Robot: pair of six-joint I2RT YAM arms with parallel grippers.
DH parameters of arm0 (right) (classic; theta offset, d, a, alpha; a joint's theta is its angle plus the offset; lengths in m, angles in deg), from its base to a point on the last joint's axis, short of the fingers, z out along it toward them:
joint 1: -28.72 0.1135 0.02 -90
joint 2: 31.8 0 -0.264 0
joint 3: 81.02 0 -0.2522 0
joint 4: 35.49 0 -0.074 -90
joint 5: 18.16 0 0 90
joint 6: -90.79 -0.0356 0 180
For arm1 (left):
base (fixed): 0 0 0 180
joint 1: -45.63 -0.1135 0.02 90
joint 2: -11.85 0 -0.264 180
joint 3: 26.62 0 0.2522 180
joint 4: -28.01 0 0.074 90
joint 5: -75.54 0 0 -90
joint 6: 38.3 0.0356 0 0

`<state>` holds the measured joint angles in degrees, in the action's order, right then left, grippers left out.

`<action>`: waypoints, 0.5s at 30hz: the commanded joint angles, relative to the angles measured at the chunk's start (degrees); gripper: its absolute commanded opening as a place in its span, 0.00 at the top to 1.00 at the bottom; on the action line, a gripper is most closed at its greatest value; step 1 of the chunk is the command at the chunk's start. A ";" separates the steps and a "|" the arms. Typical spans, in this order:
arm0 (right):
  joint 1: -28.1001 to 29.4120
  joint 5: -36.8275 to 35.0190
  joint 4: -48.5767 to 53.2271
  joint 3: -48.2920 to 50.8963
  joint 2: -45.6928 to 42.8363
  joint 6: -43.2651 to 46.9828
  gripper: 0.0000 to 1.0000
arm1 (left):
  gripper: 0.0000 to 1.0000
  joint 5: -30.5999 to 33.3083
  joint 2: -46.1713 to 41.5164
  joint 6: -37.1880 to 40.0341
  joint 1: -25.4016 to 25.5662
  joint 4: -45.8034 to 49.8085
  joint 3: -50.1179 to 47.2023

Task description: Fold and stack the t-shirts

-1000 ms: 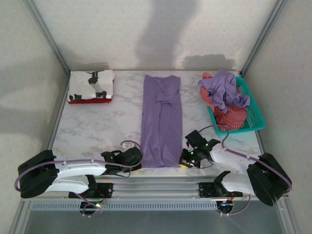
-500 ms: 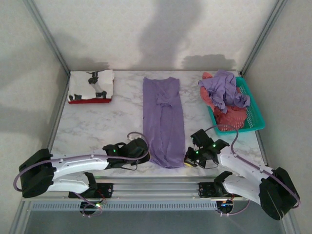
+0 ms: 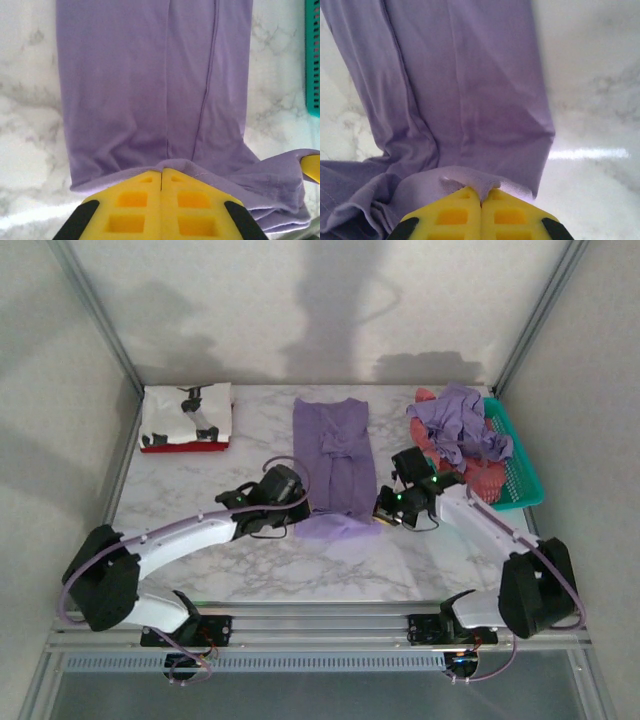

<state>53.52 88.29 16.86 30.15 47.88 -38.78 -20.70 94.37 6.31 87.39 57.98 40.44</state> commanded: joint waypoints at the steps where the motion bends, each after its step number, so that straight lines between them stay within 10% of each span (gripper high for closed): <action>1: -1.12 -1.36 2.07 -5.56 4.06 5.17 1.00 | 1.00 2.30 4.36 6.86 -1.93 6.70 6.62; 15: -1.83 -7.38 5.71 -24.34 22.23 12.70 1.00 | 1.00 4.92 18.87 13.78 -7.57 10.19 20.19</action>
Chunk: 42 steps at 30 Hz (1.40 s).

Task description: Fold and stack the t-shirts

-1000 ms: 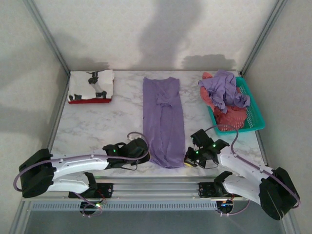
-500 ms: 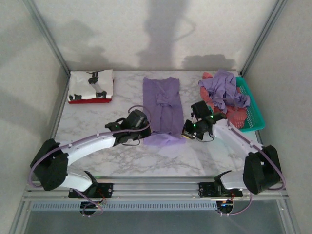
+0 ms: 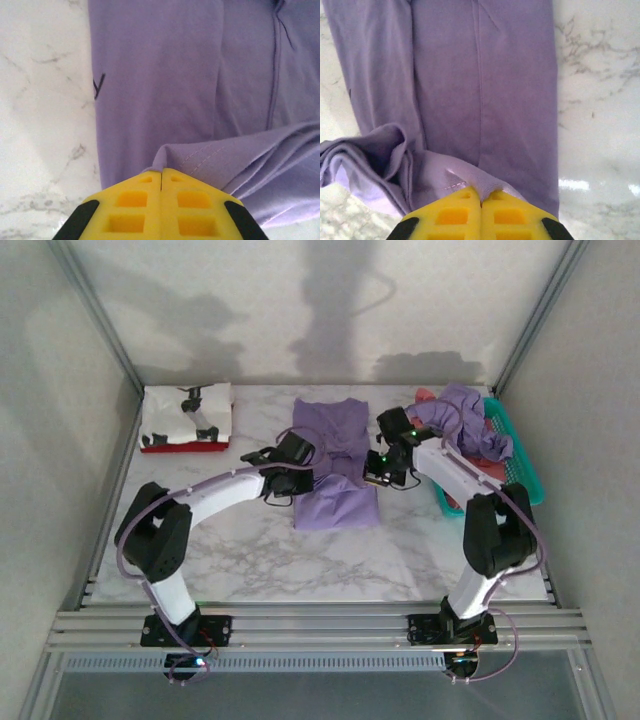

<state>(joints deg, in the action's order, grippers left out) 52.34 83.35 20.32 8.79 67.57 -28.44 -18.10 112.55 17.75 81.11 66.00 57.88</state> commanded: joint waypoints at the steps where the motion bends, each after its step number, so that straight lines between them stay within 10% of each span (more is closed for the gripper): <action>1: -0.68 -2.69 2.23 -3.60 3.42 2.49 1.00 | 1.00 2.23 1.19 2.53 -1.81 1.97 3.35; 21: -4.77 0.32 0.65 -13.35 15.32 1.43 1.00 | 1.00 -7.37 11.36 8.57 -10.00 -0.04 10.91; 26: -5.25 0.45 2.45 -17.59 17.37 3.04 0.63 | 0.74 -7.68 14.53 10.18 -11.60 1.49 16.01; 31: -5.41 -2.44 5.63 -17.99 14.13 4.18 0.48 | 0.51 -6.37 10.49 8.54 -13.89 0.18 16.18; 35: -5.34 -0.83 2.76 -10.54 7.26 2.53 0.50 | 0.54 -9.70 8.21 7.95 -13.70 0.39 13.20; 42: -4.86 2.10 -3.05 -1.13 1.83 -0.67 0.67 | 0.90 -13.02 6.76 5.98 -11.08 -4.35 5.28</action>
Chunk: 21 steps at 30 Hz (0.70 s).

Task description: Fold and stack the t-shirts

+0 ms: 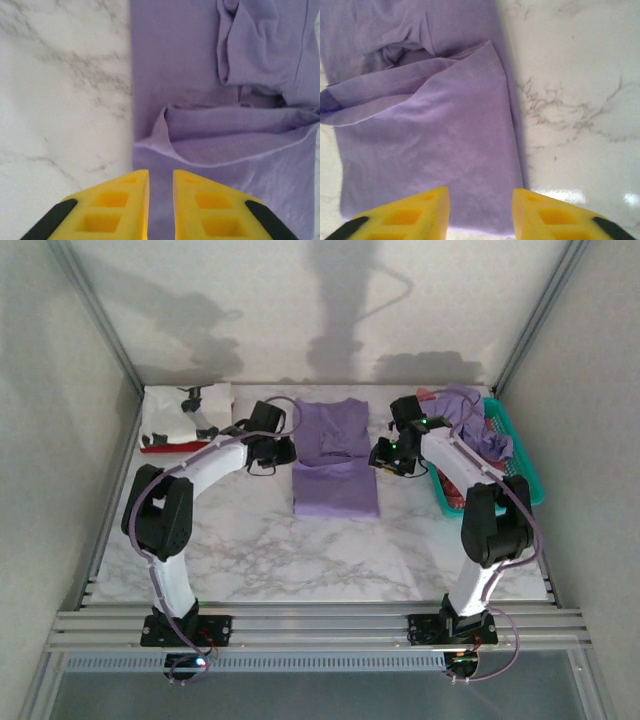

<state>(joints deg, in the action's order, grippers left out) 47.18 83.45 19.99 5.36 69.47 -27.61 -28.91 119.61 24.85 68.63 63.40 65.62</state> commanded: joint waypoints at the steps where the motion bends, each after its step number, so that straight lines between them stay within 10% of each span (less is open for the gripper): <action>1: 0.48 2.36 -2.88 2.63 0.35 -1.40 0.70 | 0.94 -2.39 0.01 -1.28 1.79 -2.24 -2.77; 5: 0.89 4.50 -5.39 4.46 1.55 -1.12 0.84 | 1.00 -4.52 3.33 -0.82 2.98 -2.75 -1.64; 21: 1.47 5.45 -5.72 3.41 4.85 -1.92 0.86 | 0.95 -0.71 11.98 -9.81 -0.99 -12.93 11.31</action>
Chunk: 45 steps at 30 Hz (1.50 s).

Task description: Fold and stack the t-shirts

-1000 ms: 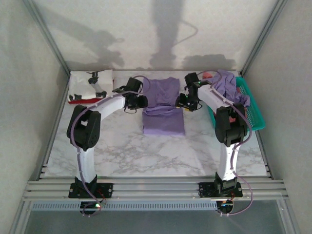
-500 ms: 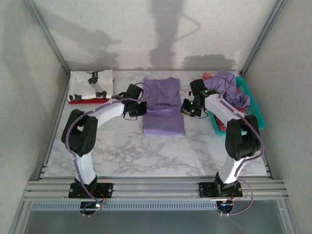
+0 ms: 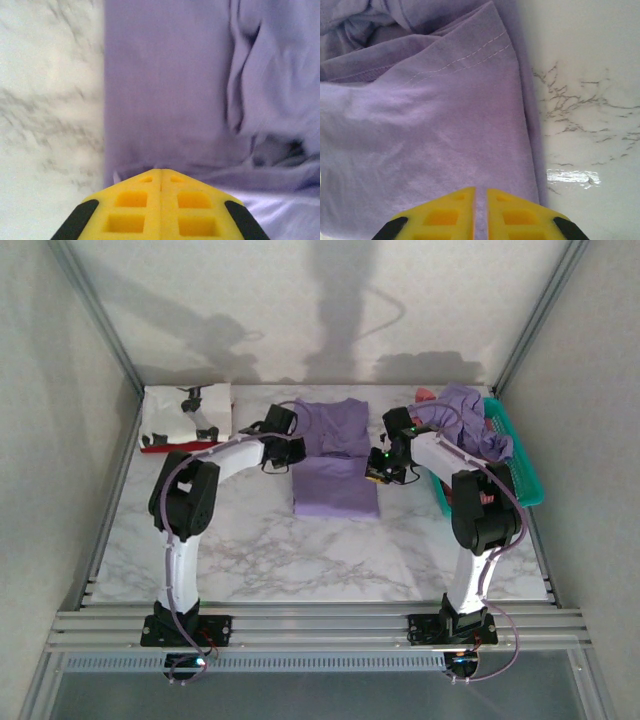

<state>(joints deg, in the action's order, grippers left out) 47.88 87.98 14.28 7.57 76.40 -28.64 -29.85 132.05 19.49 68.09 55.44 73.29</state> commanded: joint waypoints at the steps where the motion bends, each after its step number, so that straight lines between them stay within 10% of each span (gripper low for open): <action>1: 0.88 0.66 -0.15 2.12 -2.90 -1.07 0.86 | 0.95 0.80 -0.76 -4.82 -0.35 -4.88 3.62; 27: 9.07 0.99 -4.37 13.94 -0.67 -7.57 0.92 | 1.00 10.83 -10.30 -4.49 12.30 -4.45 -21.49; 45: 17.38 -1.78 -8.73 40.93 -28.37 -17.54 0.89 | 1.00 17.14 -20.28 -17.17 26.31 -2.07 -37.10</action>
<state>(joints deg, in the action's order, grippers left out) 64.82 88.33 2.52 45.99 51.97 -43.00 -14.77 112.38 7.23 91.36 48.99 39.63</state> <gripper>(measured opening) 0.107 0.038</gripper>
